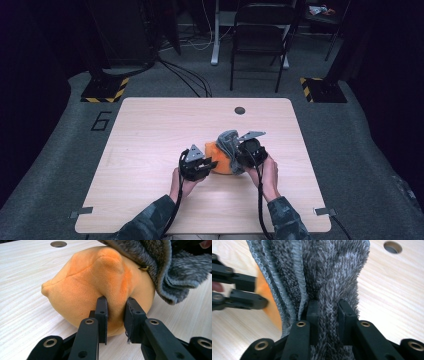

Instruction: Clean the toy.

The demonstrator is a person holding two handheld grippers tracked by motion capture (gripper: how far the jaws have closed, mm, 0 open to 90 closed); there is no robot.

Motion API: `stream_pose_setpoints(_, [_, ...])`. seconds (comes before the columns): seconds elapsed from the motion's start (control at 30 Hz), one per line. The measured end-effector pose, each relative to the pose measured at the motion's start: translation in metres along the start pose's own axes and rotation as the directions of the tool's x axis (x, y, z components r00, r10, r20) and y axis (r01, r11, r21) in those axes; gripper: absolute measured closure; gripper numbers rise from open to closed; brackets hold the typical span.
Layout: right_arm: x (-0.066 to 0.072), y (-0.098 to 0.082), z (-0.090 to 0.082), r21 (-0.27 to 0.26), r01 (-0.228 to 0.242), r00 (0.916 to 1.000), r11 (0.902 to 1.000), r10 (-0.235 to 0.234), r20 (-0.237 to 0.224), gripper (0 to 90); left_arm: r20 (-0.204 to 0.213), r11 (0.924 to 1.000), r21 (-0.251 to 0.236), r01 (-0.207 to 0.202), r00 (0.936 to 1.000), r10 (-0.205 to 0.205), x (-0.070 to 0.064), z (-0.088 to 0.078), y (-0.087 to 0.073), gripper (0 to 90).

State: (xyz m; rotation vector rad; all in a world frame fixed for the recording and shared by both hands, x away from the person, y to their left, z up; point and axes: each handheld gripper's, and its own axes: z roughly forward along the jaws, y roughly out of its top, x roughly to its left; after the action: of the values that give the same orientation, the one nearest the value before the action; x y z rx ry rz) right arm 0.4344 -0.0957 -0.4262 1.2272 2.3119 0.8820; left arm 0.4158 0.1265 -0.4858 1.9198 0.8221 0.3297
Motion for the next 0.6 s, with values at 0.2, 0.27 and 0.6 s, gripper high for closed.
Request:
stream_pose_setpoints(0.2, [-0.017, -0.010, 0.006, 0.036, -0.042, 0.9989, 0.9985, 0.041, 0.023, 74.3, 0.001, 1.0000, -0.004, -0.003, 1.0000, 0.003, 0.000, 0.001, 0.001, 74.2])
stream_pose_setpoints(0.27, [-0.023, -0.013, 0.010, 0.049, -0.070, 0.9974, 0.9963, 0.069, 0.019, 74.3, 0.006, 1.0000, -0.001, -0.001, 1.0000, 0.001, 0.001, 0.001, 0.000, 74.1])
stream_pose_setpoints(0.6, [-0.038, -0.032, 0.030, 0.111, -0.119, 0.9919, 0.9867, 0.113, 0.057, 74.4, 0.005, 1.0000, -0.003, -0.006, 1.0000, 0.006, 0.001, 0.001, 0.001, 74.0])
